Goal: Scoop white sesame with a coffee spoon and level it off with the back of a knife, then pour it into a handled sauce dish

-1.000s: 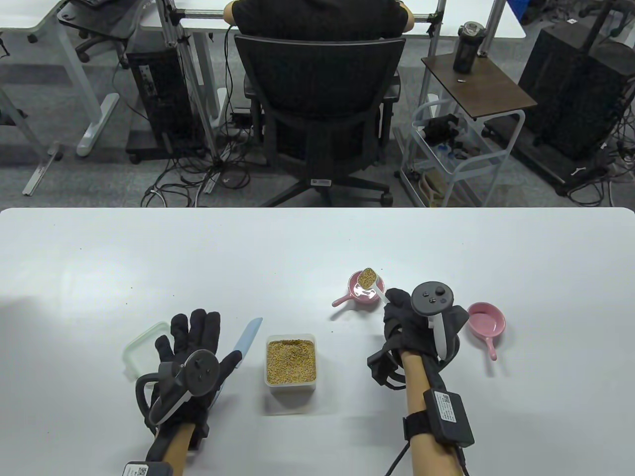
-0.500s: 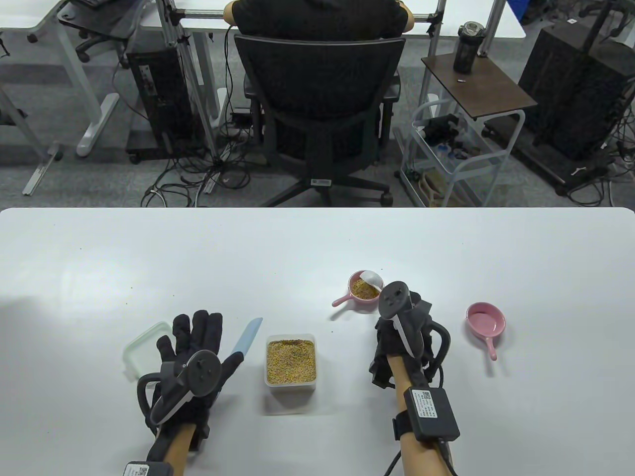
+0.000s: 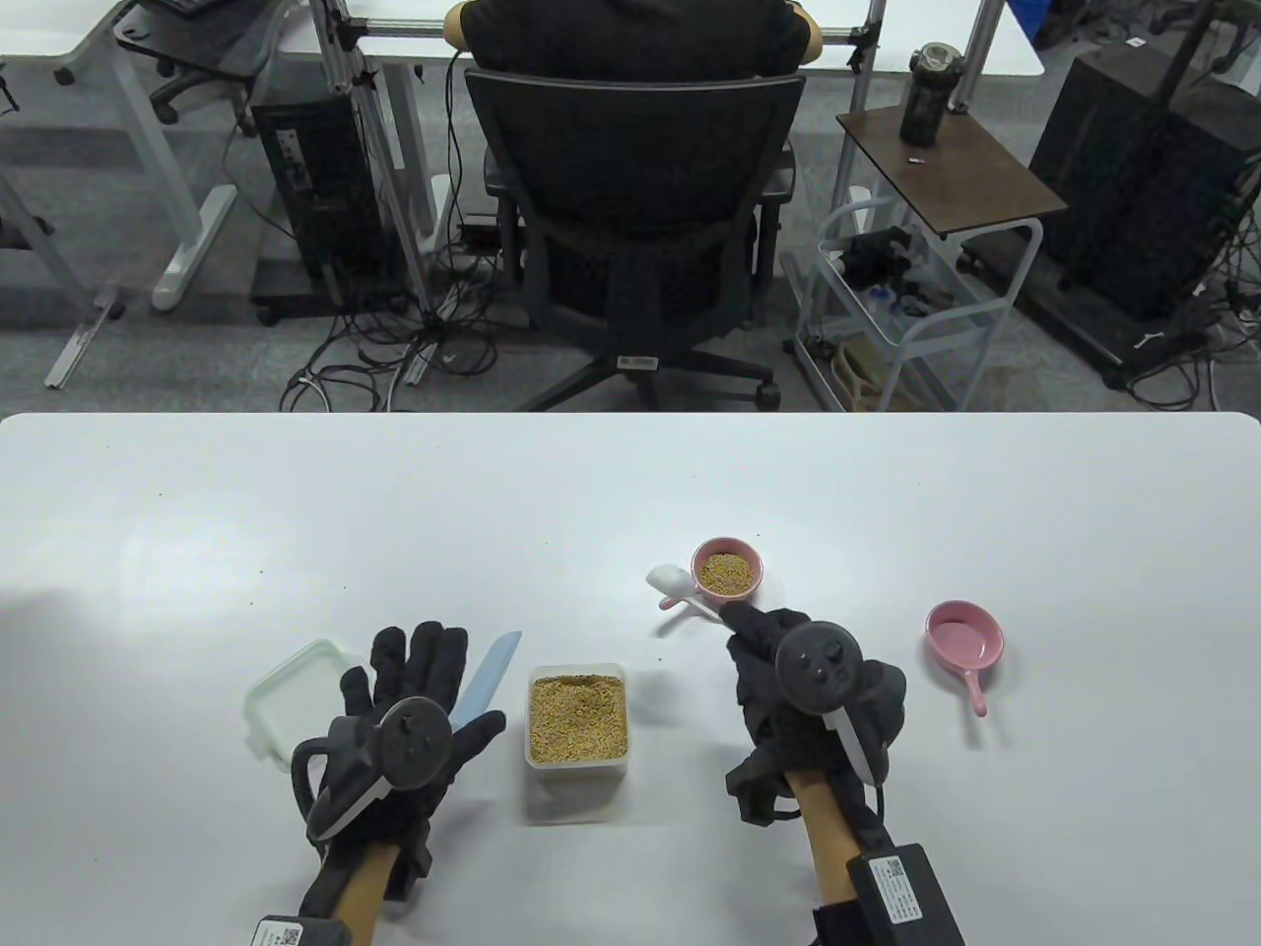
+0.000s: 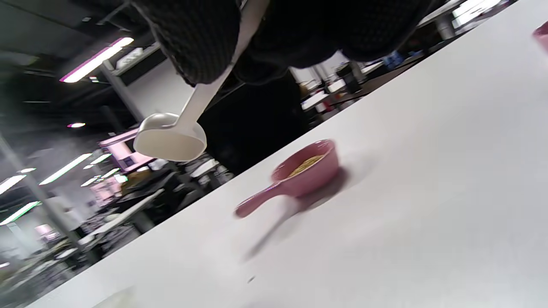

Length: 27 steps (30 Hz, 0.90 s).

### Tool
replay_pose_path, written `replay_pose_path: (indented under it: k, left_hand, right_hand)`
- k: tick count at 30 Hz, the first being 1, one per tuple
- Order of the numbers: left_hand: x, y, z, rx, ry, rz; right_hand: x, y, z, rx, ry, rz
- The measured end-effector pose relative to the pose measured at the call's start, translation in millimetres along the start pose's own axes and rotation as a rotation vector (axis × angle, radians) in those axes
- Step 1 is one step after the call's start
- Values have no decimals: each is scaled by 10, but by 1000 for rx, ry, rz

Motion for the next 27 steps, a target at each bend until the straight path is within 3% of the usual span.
replay_pose_path:
  k: [5, 11, 17, 27]
  left_hand:
    - [102, 41, 150, 99, -119, -89]
    - [204, 99, 254, 162, -160, -163]
    - [308, 150, 259, 174, -194, -232]
    - [306, 148, 263, 169, -166, -224]
  right_hand:
    - [-152, -238, 202, 194, -41, 112]
    - [-391, -404, 422, 369, -269, 145]
    - [-555, -479, 510, 425, -355, 145]
    - [-627, -563, 622, 477, -593, 132]
Point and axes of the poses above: the tracker on the back of each hand, its own z axis roughly to the thumb side, its own y axis roughly from the wrist to the fingertips, x = y × z, the point moved 2 cm from there along y, roughly from the wrist to the fingertips, and after that the axes turned 7 degrees about y, right-handed, at the moved point
